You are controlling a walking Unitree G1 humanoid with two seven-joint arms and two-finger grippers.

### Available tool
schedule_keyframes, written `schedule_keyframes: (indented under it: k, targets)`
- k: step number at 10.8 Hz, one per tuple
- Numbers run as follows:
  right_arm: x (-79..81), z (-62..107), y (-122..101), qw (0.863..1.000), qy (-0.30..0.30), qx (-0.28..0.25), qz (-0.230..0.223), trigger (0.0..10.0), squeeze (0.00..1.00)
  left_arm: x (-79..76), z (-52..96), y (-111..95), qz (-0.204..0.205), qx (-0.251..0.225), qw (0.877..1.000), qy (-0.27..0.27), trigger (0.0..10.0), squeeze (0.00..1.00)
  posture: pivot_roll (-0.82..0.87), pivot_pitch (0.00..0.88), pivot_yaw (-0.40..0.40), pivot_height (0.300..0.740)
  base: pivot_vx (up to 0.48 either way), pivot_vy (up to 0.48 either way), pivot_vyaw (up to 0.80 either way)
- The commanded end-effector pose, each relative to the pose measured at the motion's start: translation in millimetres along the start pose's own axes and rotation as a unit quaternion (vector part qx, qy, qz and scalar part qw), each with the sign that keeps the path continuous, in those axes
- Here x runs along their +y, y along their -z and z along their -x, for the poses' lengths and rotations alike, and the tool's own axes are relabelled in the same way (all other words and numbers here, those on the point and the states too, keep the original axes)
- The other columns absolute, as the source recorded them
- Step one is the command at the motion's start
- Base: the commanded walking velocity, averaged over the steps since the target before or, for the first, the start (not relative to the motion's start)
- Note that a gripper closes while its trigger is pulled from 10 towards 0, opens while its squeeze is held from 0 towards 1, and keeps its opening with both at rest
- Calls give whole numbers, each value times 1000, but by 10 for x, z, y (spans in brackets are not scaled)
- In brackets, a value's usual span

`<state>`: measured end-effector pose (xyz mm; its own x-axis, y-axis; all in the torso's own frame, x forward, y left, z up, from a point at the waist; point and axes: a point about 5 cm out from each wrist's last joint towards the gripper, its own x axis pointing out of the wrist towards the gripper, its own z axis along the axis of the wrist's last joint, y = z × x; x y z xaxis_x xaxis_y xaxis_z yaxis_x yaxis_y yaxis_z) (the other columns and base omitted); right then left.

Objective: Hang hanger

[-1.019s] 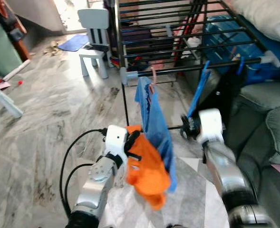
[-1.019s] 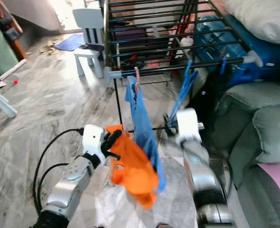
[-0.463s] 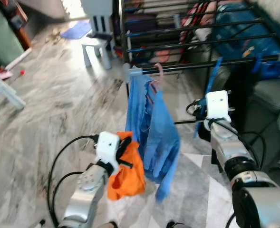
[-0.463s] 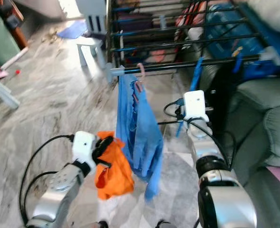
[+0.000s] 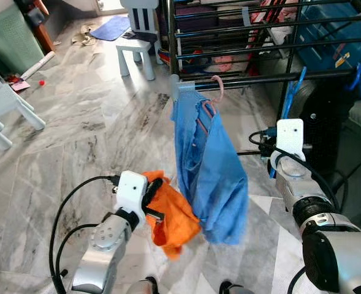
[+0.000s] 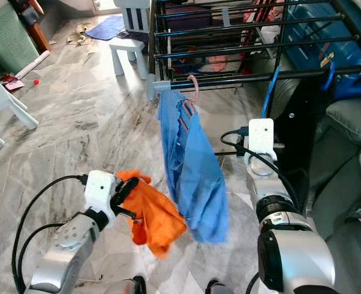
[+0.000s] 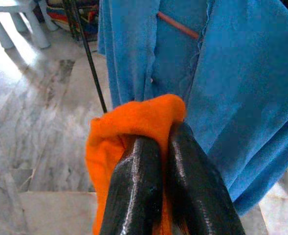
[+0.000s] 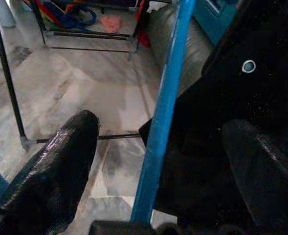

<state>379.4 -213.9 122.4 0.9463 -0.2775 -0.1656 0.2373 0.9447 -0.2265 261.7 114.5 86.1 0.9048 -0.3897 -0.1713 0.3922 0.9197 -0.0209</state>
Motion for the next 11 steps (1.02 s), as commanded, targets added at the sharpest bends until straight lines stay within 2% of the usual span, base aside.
schedule_keyframes:
  k: [1, 6, 10, 11]
  targets:
    - [11, -12, -37, 1000, 1, -2, -6, 10000, 0, -1, -3, -63, -8, -8, 1000, 2, 10000, 0, 151, 181, 92, 740, 0, 0, 0]
    - [-91, -63, -199, 999, 43, -18, 13, 10000, 0, -44, -24, -73, -4, -4, 1000, 2, 10000, 0, 146, 169, 76, 740, 0, 0, 0]
    - [28, -70, -259, 1000, 12, -14, -16, 10000, 0, -72, -45, -55, -4, 1, 1000, 5, 10000, 0, 143, 166, 75, 740, 0, 0, 0]
    - [32, -71, -262, 1000, 12, -14, -14, 0, 0, -75, -50, -54, -4, 2, 1000, 6, 10000, 0, 145, 165, 75, 740, 0, 0, 0]
